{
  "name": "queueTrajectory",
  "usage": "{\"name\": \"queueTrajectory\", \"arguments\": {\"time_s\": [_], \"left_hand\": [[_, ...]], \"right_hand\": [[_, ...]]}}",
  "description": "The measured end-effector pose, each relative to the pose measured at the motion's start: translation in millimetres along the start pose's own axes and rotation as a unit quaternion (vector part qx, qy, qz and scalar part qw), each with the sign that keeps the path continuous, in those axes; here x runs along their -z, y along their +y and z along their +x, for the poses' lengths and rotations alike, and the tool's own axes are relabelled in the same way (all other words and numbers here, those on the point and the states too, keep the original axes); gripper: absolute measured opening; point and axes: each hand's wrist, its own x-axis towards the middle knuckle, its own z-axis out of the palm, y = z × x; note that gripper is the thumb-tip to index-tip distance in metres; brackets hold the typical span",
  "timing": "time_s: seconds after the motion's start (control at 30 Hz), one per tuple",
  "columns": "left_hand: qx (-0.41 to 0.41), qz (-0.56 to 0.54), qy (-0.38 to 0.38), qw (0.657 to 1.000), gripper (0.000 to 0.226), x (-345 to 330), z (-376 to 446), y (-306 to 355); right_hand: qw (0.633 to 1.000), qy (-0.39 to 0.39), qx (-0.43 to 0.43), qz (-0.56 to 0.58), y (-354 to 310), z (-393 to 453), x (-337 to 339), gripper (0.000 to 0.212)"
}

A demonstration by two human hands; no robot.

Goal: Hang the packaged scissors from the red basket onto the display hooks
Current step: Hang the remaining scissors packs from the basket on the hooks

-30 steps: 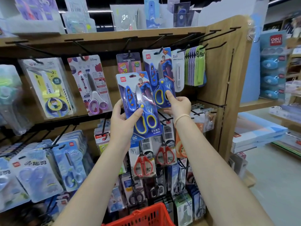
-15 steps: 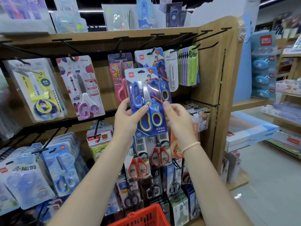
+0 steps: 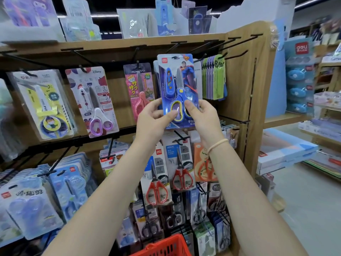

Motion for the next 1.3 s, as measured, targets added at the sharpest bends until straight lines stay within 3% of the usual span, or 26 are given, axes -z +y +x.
{"name": "queueTrajectory", "arguments": {"time_s": [0.1,0.2,0.37,0.47,0.63,0.87,1.03,1.17,1.23,1.3], "left_hand": [[0.011,0.003,0.008,1.000,0.058,-3,3,-2],[-0.013,0.030,0.014,0.999,0.062,-3,1,-3],[-0.111,0.236,-0.006,0.965,0.076,3,6,-17],[-0.104,0.315,-0.014,0.943,0.081,6,15,-27],[-0.065,0.378,-0.017,0.923,0.082,6,34,-33],[-0.047,0.372,-0.037,0.926,0.084,7,42,-40],[-0.048,0.351,-0.048,0.934,0.076,12,31,-35],[-0.130,0.391,-0.013,0.911,0.059,28,-11,-31],[-0.167,0.383,0.021,0.909,0.047,44,-51,-38],[-0.175,0.386,0.043,0.905,0.040,69,-97,-57]], "right_hand": [[1.000,0.006,-0.017,0.004,1,2,1,0.036],[0.999,0.010,0.031,0.010,3,2,3,0.041],[0.972,-0.029,0.162,-0.167,17,6,10,0.050],[0.947,-0.034,0.148,-0.283,30,17,13,0.051],[0.946,-0.047,0.126,-0.296,38,41,6,0.055],[0.935,-0.050,0.104,-0.335,37,43,5,0.057],[0.940,-0.031,0.111,-0.321,40,26,8,0.055],[0.936,0.038,0.169,-0.306,49,-17,5,0.051],[0.937,0.062,0.208,-0.275,56,-55,-5,0.041],[0.945,0.031,0.214,-0.246,69,-99,-19,0.029]]}}
